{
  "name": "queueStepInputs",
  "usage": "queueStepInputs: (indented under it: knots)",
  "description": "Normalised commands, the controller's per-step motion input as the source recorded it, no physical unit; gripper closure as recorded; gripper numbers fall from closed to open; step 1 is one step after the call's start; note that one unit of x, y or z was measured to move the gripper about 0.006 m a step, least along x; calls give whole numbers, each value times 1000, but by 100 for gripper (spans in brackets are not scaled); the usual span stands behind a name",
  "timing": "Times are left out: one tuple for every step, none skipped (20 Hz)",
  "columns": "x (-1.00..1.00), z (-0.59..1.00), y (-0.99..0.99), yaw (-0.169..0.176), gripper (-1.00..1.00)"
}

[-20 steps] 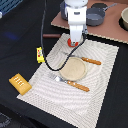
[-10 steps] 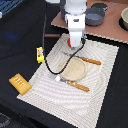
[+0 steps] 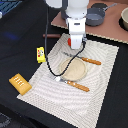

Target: Interact with the objects in diverse but meaningful ways.

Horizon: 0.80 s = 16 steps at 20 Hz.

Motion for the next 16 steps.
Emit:
queueStepInputs:
  knots:
    - [-71,1000,203,0,100]
    - [-3,1000,194,0,100]
    - [-106,1000,180,0,100]
    - [-117,1000,174,0,100]
    - [-77,1000,126,0,100]
    - [-14,1000,60,0,100]
    - [9,1000,0,9,100]
    - [149,1000,0,6,100]
    - [240,1000,0,0,100]
    - [311,977,-3,0,100]
    - [323,874,-77,0,100]
    - [291,757,-154,0,100]
    - [357,646,-286,0,100]
    - [477,629,-331,0,100]
    - [483,609,-463,0,100]
    - [377,557,-591,1,100]
